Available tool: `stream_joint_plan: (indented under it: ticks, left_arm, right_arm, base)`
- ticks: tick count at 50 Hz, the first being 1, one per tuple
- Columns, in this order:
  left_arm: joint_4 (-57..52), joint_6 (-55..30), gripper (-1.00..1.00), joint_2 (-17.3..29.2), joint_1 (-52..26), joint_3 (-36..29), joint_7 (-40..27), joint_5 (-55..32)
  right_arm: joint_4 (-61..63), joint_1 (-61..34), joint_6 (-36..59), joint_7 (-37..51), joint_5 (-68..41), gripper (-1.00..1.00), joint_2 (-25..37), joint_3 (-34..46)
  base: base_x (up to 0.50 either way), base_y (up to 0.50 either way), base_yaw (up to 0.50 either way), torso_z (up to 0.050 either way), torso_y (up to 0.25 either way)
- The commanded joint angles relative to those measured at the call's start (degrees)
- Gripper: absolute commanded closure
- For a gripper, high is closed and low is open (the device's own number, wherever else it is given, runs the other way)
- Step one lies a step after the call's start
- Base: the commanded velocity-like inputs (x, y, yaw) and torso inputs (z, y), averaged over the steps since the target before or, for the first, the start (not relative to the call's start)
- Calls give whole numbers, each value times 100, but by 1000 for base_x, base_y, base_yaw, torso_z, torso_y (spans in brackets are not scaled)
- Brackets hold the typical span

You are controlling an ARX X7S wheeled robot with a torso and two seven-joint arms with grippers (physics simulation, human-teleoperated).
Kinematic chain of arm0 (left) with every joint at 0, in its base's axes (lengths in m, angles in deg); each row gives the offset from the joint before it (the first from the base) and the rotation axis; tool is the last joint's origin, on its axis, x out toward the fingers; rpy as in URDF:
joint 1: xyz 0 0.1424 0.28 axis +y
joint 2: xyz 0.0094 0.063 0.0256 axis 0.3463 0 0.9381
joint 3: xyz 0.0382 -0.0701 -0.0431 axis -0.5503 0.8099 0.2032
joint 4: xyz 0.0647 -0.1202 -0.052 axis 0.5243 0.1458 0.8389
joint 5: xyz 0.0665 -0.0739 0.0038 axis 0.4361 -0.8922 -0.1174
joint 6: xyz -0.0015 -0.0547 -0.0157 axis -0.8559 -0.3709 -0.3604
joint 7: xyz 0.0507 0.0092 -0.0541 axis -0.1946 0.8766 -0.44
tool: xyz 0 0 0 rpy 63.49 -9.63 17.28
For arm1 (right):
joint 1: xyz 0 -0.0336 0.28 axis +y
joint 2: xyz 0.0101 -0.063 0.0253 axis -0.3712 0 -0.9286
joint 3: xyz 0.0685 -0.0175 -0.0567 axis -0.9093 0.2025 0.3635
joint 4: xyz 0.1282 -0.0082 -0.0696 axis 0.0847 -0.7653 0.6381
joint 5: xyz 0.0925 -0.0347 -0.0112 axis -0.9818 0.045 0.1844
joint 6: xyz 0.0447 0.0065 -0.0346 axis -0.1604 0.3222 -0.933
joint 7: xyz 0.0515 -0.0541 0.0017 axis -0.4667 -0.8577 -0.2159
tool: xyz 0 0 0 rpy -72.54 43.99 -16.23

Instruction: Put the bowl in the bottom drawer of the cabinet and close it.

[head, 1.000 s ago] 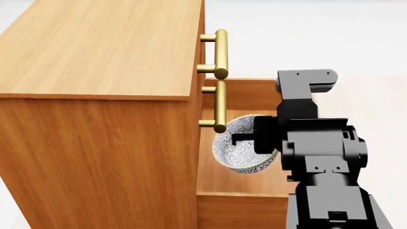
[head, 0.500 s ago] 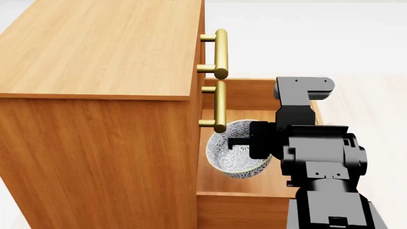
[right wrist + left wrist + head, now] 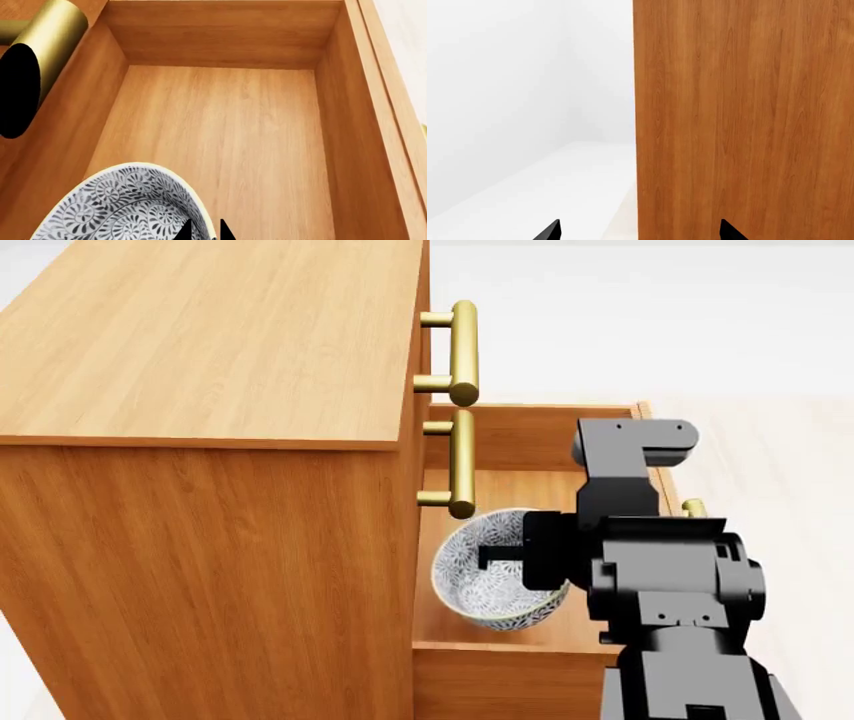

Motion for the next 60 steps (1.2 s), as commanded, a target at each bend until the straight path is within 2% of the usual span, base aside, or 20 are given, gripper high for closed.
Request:
stream_joint_plan:
  ticks: [1, 5, 6, 19, 29, 39, 47, 60]
  left_arm:
    - [-2, -14, -100, 7, -7, -6, -16, 6]
    - [-2, -26, -100, 11, -13, -11, -17, 13]
    - [13, -17, -100, 8, -17, -13, -17, 14]
    - [-7, -9, -100, 9, -2, -14, -51, 22]
    - [-16, -10, -100, 14, 4, -14, -70, 22]
    - [2, 75, -100, 19, 6, -25, -71, 49]
    - [-65, 295, -100, 110, 58, -81, 65, -32]
    - [30, 533, -100, 97, 29, -70, 83, -43]
  right_arm:
    - [3, 14, -9, -24, -14, 100, 6, -29]
    - [3, 27, -29, -14, -12, 100, 6, -22]
    - [3, 31, -19, -26, -15, -100, 6, -20]
    - [4, 52, -328, -37, 55, -100, 33, 152]
    - [8, 56, -1124, 55, 230, -100, 61, 486]
    - [80, -254, -1176, 60, 239, -100, 135, 581]
    - [1777, 175, -368, 95, 214, -100, 334, 507]
    - [3199, 466, 338, 304, 144, -100, 625, 263]
  base:
    - [0, 0, 0, 0, 0]
    - [0, 0, 0, 5, 0]
    - [0, 0, 0, 0, 0]
    - [0, 0, 0, 0, 0]
    - [0, 0, 0, 0, 0]
    - [0, 0, 0, 0, 0]
    - [0, 0, 0, 0, 0]
    - [0, 0, 0, 0, 0]
